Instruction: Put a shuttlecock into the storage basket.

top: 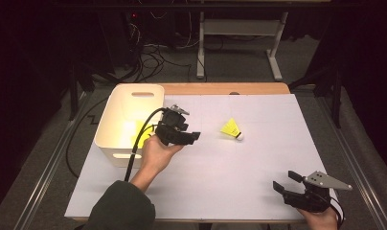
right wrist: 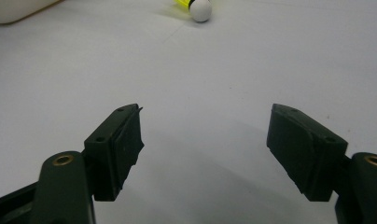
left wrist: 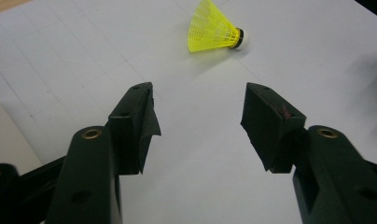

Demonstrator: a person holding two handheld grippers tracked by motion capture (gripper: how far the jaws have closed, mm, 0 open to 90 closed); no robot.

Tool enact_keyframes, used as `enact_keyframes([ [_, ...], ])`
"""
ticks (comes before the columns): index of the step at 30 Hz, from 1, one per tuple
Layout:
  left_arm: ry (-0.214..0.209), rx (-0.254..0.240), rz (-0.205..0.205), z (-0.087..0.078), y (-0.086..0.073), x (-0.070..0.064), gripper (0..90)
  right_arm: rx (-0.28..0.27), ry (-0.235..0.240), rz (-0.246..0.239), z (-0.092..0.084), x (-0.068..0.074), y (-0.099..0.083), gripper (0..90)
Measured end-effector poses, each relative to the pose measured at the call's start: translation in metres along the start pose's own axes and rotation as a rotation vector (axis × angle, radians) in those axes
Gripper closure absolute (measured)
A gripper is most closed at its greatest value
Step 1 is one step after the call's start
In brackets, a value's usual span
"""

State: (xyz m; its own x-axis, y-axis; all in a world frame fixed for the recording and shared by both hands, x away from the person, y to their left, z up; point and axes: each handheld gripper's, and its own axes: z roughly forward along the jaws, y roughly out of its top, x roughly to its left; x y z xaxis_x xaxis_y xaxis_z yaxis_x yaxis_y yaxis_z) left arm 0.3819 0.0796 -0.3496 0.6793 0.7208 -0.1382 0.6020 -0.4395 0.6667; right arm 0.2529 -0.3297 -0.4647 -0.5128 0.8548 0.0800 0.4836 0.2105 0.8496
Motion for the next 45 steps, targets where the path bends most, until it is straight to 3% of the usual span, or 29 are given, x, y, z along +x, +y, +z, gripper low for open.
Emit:
enact_keyframes([
  [8, -0.015, 0.018, -0.004, 0.015, -0.005, 0.001, 44.5, -0.002, -0.003, 0.003, 0.0, -0.001, 0.0, 26.9],
  [15, -0.026, 0.003, -0.008, 0.023, -0.01, -0.003, 44.6, -0.004, -0.009, 0.01, -0.001, -0.002, -0.001, 26.9],
  [20, -0.024, -0.001, -0.006, 0.028, -0.012, -0.002, 44.5, 0.004, -0.016, -0.013, 0.0, 0.001, 0.0, 26.9],
  [25, -0.037, -0.008, -0.012, 0.037, -0.016, 0.0, 44.5, 0.004, -0.022, 0.005, 0.0, 0.0, 0.001, 26.8],
  [39, -0.012, 0.005, -0.028, 0.056, -0.02, 0.008, 45.3, 0.013, -0.013, -0.017, 0.003, 0.003, 0.003, 26.8],
  [45, 0.008, 0.04, -0.018, 0.066, -0.021, 0.011, 45.4, 0.019, -0.01, -0.021, 0.007, 0.003, 0.006, 26.8],
])
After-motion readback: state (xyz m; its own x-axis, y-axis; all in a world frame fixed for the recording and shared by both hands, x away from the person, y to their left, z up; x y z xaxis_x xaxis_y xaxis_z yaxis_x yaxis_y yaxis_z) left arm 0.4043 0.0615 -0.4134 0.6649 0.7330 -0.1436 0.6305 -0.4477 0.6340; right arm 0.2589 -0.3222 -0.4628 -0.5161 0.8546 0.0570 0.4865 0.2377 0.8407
